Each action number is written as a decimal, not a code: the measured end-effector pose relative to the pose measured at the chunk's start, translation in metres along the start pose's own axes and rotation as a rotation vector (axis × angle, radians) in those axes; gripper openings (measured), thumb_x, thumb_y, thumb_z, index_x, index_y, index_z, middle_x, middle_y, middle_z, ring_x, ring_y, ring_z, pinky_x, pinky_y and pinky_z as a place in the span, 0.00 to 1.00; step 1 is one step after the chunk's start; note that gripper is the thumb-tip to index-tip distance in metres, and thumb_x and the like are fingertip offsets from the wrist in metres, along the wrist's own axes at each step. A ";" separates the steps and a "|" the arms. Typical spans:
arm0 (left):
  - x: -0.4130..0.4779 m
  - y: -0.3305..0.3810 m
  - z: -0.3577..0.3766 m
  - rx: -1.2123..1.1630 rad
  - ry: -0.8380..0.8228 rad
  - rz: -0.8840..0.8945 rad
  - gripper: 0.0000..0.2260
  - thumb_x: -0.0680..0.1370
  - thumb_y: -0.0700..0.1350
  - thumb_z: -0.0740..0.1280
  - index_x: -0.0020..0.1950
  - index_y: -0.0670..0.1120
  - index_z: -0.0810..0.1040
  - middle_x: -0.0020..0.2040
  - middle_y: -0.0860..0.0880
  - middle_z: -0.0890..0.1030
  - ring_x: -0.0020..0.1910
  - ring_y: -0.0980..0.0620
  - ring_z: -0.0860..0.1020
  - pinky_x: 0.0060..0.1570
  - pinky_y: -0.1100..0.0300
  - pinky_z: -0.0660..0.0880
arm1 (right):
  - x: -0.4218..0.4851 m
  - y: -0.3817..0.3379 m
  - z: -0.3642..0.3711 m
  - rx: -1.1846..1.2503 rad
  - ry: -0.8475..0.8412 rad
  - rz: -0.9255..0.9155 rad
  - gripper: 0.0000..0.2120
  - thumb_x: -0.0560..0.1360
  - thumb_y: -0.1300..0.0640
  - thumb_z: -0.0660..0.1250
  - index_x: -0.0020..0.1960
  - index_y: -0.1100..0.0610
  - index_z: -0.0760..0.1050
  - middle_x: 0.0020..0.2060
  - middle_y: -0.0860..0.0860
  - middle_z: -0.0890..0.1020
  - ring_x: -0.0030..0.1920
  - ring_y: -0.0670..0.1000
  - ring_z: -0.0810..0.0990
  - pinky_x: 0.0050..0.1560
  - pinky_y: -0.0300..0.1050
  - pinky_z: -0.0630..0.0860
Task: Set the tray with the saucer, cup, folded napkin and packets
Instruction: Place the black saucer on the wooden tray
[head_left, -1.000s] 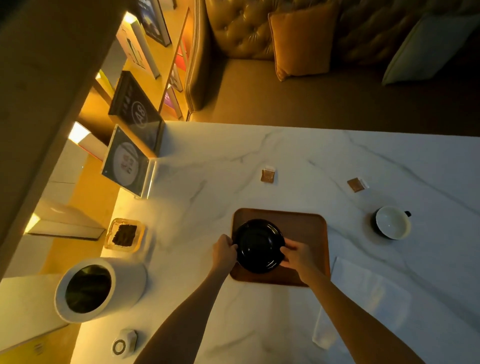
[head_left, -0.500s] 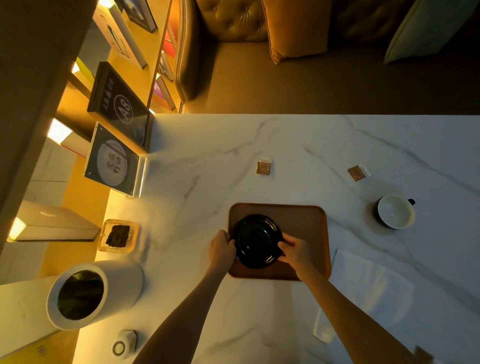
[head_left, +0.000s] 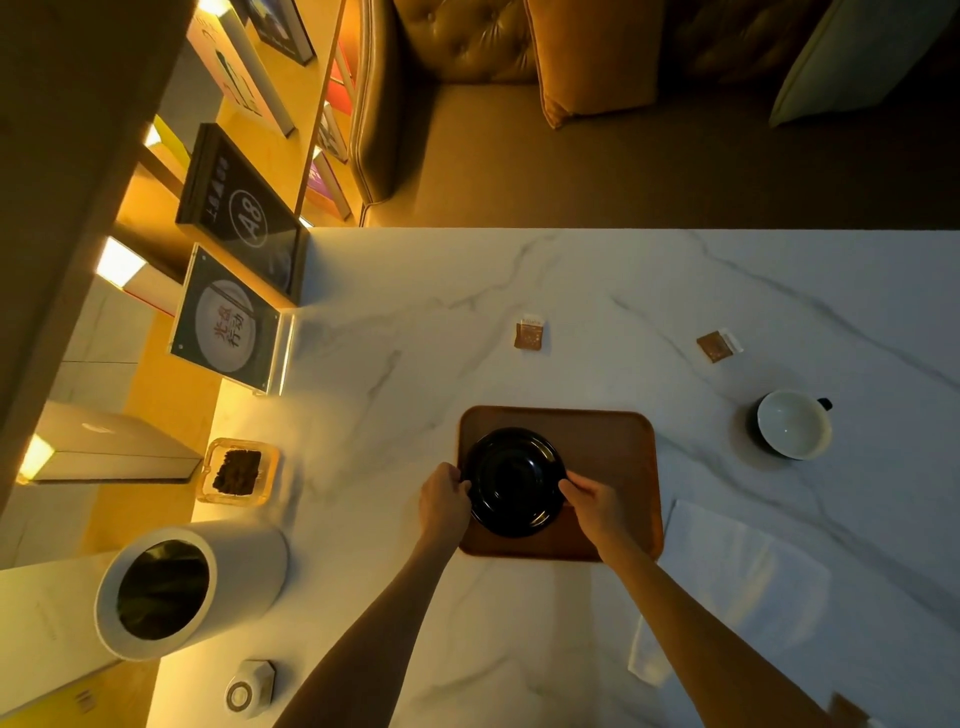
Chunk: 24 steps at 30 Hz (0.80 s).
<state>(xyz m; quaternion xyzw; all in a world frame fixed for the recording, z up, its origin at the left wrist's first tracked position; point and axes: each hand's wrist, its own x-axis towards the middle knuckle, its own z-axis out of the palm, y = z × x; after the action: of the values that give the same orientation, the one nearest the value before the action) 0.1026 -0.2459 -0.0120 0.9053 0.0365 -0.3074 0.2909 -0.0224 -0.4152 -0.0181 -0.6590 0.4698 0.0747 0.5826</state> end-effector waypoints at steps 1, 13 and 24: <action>0.000 0.000 0.000 -0.004 0.001 -0.003 0.03 0.79 0.42 0.64 0.52 0.45 0.74 0.45 0.47 0.78 0.42 0.51 0.76 0.36 0.64 0.69 | 0.000 0.000 0.000 0.006 -0.002 0.003 0.17 0.77 0.56 0.64 0.64 0.61 0.74 0.59 0.56 0.81 0.61 0.54 0.77 0.56 0.39 0.72; 0.000 -0.001 -0.001 -0.007 -0.035 0.005 0.03 0.79 0.43 0.64 0.51 0.45 0.73 0.46 0.46 0.78 0.43 0.49 0.77 0.41 0.59 0.74 | 0.000 -0.003 -0.006 0.031 -0.077 0.036 0.17 0.78 0.55 0.63 0.66 0.59 0.72 0.54 0.56 0.82 0.54 0.53 0.80 0.48 0.38 0.76; -0.061 0.026 -0.010 0.268 0.044 0.113 0.03 0.79 0.44 0.60 0.49 0.48 0.72 0.43 0.49 0.76 0.38 0.53 0.75 0.36 0.60 0.70 | -0.058 0.007 -0.086 -0.309 0.138 -0.078 0.13 0.77 0.49 0.63 0.60 0.52 0.75 0.52 0.51 0.81 0.52 0.53 0.80 0.50 0.46 0.75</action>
<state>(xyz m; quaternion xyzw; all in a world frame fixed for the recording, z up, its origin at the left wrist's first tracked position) 0.0656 -0.2548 0.0428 0.9431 -0.0494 -0.2728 0.1834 -0.0973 -0.4553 0.0412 -0.7619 0.4659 0.0778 0.4432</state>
